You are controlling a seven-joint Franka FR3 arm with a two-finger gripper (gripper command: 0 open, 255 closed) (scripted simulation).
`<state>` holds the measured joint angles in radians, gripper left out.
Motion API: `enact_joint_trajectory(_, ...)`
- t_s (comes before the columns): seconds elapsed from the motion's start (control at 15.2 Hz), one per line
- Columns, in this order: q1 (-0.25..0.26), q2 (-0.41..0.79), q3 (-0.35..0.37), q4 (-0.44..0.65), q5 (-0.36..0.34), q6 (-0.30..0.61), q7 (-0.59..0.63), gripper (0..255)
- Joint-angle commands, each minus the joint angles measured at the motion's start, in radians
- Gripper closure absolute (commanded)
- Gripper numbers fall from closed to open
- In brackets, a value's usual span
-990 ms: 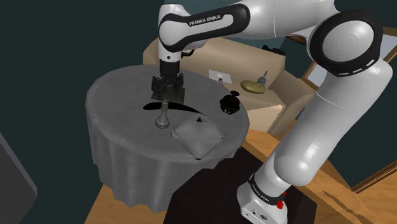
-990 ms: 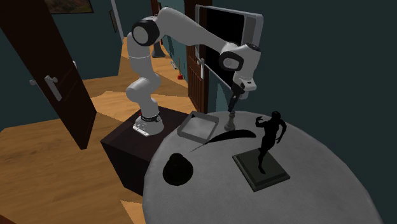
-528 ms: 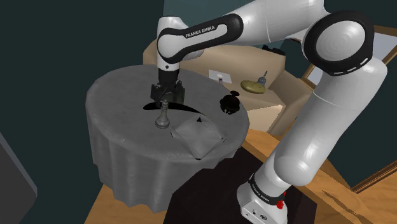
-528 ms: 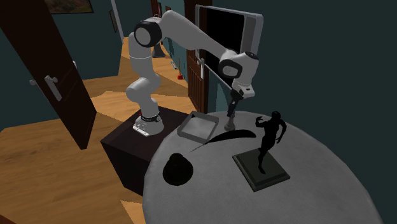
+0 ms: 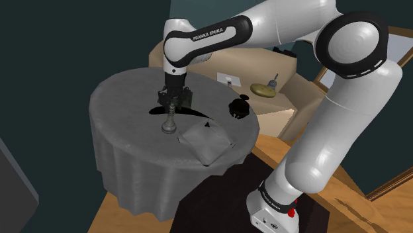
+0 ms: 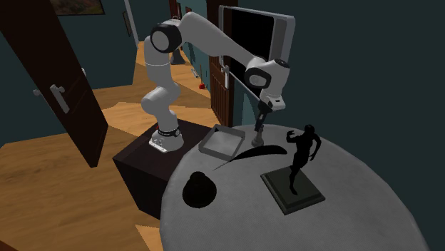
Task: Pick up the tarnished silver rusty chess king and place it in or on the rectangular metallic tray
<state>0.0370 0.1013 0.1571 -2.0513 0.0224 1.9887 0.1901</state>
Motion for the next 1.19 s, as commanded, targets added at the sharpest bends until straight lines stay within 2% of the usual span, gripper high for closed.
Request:
enact_joint_trajectory(0.0, 0.000, 0.000, 0.000, 0.000, 0.000, 0.000, 0.000, 255)
enact_joint_trajectory(0.53, 0.000, 0.000, 0.000, 0.000, 0.000, 0.000, 0.000, 255)
enact_joint_trajectory(1.12, -0.002, -0.045, 0.000, 0.070, 0.006, -0.114, -0.002, 255)
